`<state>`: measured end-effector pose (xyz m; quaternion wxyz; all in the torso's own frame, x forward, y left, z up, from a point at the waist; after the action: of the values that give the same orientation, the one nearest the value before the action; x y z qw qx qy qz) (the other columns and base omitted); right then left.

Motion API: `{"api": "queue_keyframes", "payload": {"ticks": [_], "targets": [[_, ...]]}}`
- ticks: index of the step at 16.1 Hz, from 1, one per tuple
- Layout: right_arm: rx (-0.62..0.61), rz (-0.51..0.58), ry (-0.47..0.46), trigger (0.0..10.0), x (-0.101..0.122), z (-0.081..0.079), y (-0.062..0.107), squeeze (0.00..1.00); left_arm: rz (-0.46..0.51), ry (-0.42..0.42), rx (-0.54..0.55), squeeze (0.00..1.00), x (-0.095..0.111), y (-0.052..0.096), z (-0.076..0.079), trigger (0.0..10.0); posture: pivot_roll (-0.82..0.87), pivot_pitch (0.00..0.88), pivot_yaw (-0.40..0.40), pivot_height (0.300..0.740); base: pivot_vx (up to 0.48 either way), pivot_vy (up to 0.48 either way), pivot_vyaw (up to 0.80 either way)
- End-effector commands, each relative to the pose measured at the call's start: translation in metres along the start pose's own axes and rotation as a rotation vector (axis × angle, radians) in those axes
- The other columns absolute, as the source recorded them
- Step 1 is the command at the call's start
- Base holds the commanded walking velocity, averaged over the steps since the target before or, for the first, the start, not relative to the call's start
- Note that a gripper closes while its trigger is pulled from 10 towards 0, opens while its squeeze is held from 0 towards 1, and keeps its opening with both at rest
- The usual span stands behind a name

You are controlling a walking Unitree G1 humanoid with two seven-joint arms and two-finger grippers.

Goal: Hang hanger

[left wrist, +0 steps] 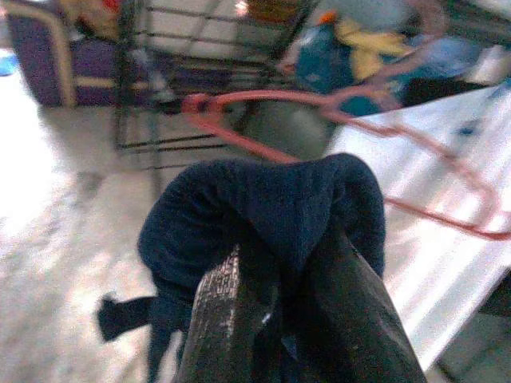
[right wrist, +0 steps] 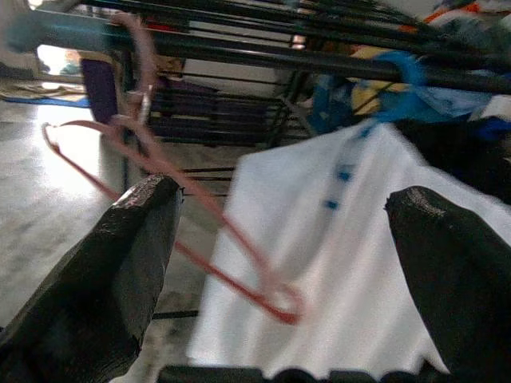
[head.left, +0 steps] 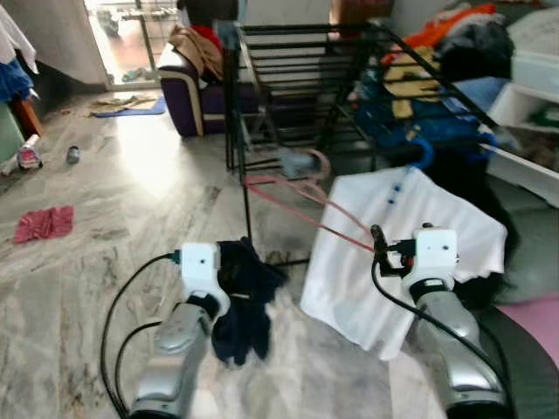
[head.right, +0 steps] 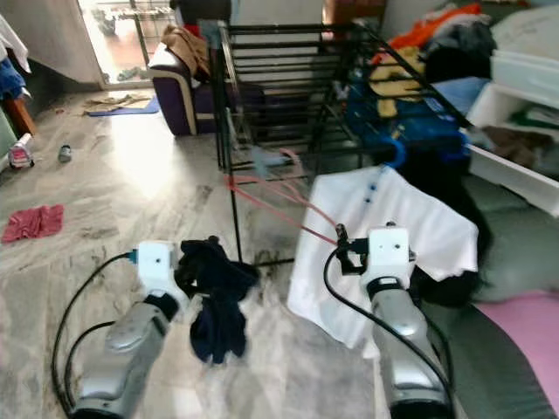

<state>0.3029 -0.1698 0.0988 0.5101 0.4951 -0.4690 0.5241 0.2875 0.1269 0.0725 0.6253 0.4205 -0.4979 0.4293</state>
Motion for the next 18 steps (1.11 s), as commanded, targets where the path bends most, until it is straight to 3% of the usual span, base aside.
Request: {"api": "queue_keyframes", "payload": {"ticks": [1,8,10,18], "targets": [[0.0,0.009,0.014,10.0,0.004,0.003,-0.001,0.0,0.026,-0.016,-0.004,0.0,0.009,-0.004,0.002,10.0,-0.02,0.0,-0.039,0.74,0.454,0.0,0.0],[0.037,-0.036,0.027,10.0,-0.006,-0.003,0.004,0.0,0.012,-0.019,0.003,0.0,0.007,-0.003,0.0,10.0,-0.02,0.003,-0.041,0.74,0.391,0.034,0.0],[0.062,-0.054,0.029,10.0,-0.009,-0.005,0.004,0.0,0.024,0.003,-0.003,0.0,0.008,-0.003,0.003,10.0,-0.01,0.004,-0.044,0.74,0.0,0.0,0.0],[0.147,-0.159,0.094,10.0,-0.023,0.014,0.016,0.0,0.002,-0.006,0.005,0.0,0.006,-0.004,0.002,10.0,-0.02,0.009,-0.043,0.74,0.0,0.0,0.0]]}}
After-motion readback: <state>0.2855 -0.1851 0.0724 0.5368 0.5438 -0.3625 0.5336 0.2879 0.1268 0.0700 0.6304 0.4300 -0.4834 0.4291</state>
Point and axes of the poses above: a point about 5 cm out from each wrist's last joint towards the gripper, its own y axis pointing back from the gripper into the wrist, its own x axis along the axis of the wrist's last joint, z = x × y, the point moved 1 cm from there along -y, pointing out of the wrist towards the gripper, and after that the axes turned 1 degree about -y, right-handed, at the moved point
